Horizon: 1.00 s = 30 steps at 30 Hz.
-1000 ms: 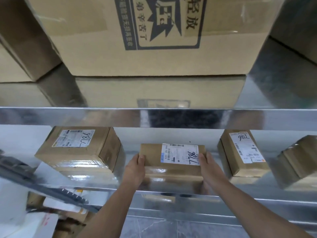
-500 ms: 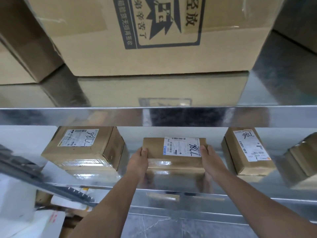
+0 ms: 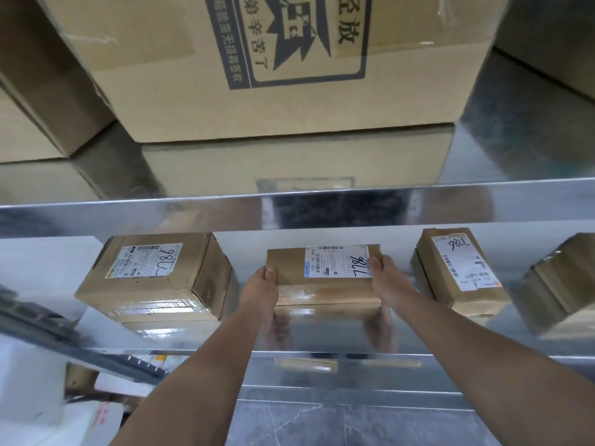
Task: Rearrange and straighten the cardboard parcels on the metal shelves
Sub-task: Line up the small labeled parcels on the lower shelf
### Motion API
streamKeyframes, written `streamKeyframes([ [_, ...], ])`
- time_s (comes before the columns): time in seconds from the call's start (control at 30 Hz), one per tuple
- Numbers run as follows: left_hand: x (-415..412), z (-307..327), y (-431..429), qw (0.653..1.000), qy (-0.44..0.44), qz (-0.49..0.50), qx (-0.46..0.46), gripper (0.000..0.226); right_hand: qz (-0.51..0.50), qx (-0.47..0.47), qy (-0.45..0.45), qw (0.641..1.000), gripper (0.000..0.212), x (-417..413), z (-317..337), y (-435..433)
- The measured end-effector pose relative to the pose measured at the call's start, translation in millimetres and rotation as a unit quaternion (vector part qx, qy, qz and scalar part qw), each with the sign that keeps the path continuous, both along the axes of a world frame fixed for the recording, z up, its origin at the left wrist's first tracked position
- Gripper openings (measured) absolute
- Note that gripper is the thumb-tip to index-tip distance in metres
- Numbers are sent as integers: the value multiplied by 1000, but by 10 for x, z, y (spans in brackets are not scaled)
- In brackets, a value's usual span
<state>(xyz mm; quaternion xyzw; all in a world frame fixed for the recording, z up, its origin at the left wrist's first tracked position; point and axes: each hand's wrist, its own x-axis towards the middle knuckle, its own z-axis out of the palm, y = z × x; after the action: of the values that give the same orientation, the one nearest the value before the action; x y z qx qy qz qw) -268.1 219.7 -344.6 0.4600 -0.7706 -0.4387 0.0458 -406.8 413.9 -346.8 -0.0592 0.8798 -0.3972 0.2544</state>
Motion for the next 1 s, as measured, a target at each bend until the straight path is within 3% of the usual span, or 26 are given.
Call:
streamKeyframes([
  [0.33, 42, -1, -168, 999, 4, -29, 34, 38, -35, -33, -17, 999, 48, 65, 10, 31],
  [0.53, -63, 295, -70, 997, 54, -9, -53, 48, -48, -29, -11, 998, 59, 24, 75, 136],
  [0.77, -511, 555, 265, 994, 79, -47, -52, 32, -33, -24, 49, 998, 40, -197, 379, 368],
  [0.87, -696, 594, 502, 993, 65, -68, -65, 40, -42, -35, 77, 995, 25, -324, 456, 521],
  [1.0, -902, 614, 854, 992, 79, -83, -44, 44, -26, -21, 102, 994, 34, -493, 546, 795],
])
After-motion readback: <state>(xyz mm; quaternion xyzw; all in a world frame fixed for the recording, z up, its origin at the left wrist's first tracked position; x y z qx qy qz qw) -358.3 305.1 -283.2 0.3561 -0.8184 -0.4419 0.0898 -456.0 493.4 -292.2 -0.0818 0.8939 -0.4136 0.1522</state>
